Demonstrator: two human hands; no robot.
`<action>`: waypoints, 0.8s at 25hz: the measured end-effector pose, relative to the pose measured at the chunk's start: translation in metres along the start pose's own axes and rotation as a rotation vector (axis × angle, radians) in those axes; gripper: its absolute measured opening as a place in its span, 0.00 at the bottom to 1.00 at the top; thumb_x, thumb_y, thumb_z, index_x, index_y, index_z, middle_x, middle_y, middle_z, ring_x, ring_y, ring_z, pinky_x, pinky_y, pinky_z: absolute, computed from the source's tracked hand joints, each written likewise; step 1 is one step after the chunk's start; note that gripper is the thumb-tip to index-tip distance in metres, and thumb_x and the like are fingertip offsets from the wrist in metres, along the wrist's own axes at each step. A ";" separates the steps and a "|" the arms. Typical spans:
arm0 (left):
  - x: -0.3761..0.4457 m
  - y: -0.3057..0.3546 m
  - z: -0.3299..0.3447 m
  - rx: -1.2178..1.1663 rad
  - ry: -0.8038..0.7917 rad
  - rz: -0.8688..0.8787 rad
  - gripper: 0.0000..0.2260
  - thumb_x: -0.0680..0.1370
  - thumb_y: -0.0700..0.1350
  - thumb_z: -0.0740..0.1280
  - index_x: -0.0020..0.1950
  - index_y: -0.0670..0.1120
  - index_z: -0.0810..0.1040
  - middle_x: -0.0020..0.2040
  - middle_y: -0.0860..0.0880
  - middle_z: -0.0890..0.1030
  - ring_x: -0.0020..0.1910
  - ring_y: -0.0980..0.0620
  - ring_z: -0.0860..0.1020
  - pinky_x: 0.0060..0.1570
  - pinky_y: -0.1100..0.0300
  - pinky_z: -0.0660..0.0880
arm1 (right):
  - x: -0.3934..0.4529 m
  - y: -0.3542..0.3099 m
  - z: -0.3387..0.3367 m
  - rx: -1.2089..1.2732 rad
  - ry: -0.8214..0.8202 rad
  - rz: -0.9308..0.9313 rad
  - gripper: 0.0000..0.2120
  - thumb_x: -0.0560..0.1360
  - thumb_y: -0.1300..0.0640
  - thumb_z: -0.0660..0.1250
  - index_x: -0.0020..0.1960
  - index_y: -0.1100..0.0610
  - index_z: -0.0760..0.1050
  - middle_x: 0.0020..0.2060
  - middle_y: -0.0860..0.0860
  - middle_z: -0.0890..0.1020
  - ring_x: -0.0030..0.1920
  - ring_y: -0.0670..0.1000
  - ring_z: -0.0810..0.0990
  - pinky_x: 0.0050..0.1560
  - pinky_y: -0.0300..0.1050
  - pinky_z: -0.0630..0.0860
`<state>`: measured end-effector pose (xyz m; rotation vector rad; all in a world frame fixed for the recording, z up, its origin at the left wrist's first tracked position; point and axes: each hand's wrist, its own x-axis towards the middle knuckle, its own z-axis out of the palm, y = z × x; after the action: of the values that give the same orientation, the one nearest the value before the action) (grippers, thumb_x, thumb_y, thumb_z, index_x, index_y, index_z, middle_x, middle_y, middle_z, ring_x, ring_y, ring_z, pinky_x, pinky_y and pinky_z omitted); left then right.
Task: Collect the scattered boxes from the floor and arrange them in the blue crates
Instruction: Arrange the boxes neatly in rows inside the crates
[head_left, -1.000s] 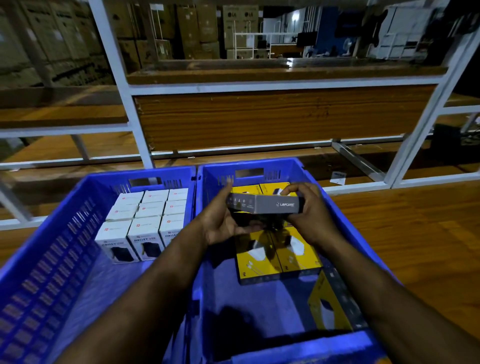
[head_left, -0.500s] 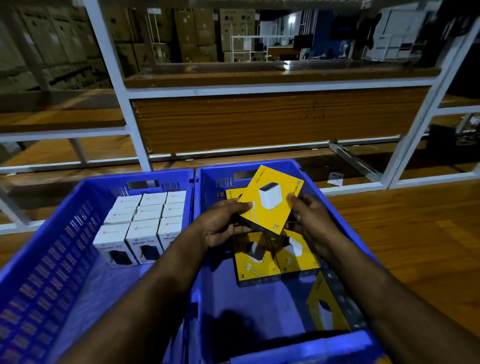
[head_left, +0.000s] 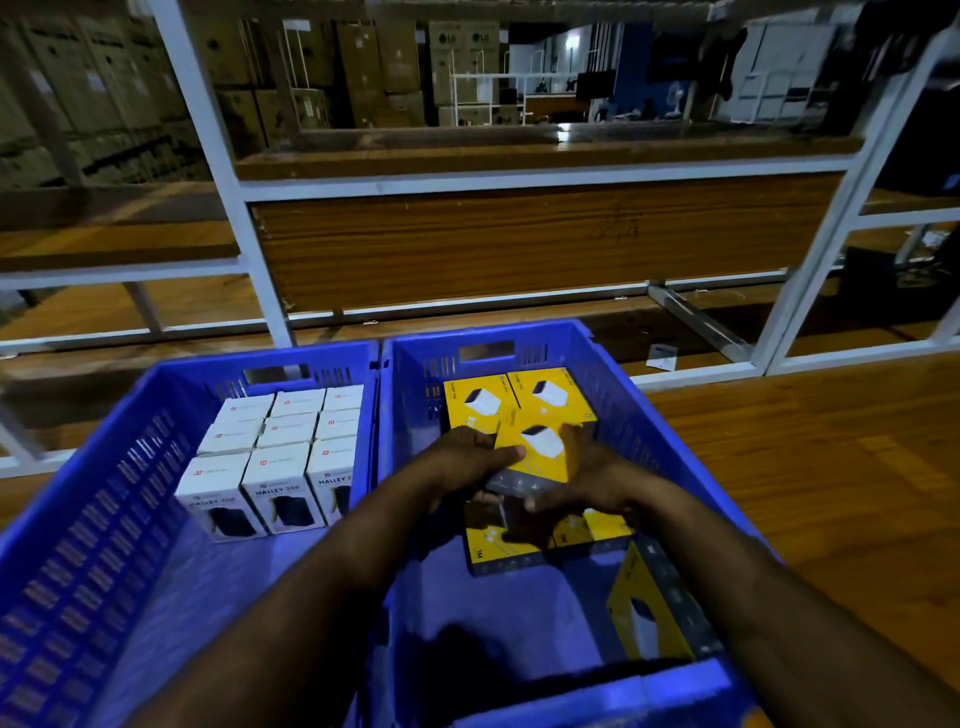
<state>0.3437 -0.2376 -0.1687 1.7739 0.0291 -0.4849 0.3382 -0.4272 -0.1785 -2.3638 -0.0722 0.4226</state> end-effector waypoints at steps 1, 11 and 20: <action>-0.001 -0.002 0.003 0.109 -0.060 -0.002 0.09 0.78 0.47 0.71 0.45 0.42 0.77 0.42 0.43 0.81 0.43 0.44 0.82 0.54 0.43 0.81 | 0.000 0.002 0.000 -0.094 -0.051 0.027 0.49 0.62 0.49 0.82 0.75 0.53 0.59 0.69 0.49 0.70 0.63 0.54 0.76 0.60 0.51 0.78; 0.013 -0.011 0.027 0.897 -0.425 0.122 0.19 0.82 0.44 0.65 0.70 0.39 0.71 0.67 0.41 0.76 0.57 0.49 0.75 0.45 0.64 0.73 | 0.003 0.017 0.003 -0.689 0.105 0.158 0.23 0.76 0.55 0.68 0.68 0.58 0.67 0.66 0.60 0.70 0.68 0.63 0.70 0.64 0.55 0.73; 0.026 -0.017 0.009 0.978 -0.351 0.189 0.19 0.81 0.48 0.66 0.68 0.39 0.72 0.60 0.44 0.78 0.58 0.49 0.75 0.63 0.49 0.73 | 0.005 0.003 0.034 -0.595 -0.298 0.084 0.15 0.77 0.54 0.68 0.57 0.65 0.80 0.50 0.59 0.84 0.48 0.56 0.82 0.36 0.43 0.71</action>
<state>0.3597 -0.2475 -0.1942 2.5662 -0.7252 -0.7342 0.3320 -0.4060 -0.2056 -2.8689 -0.2697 0.8942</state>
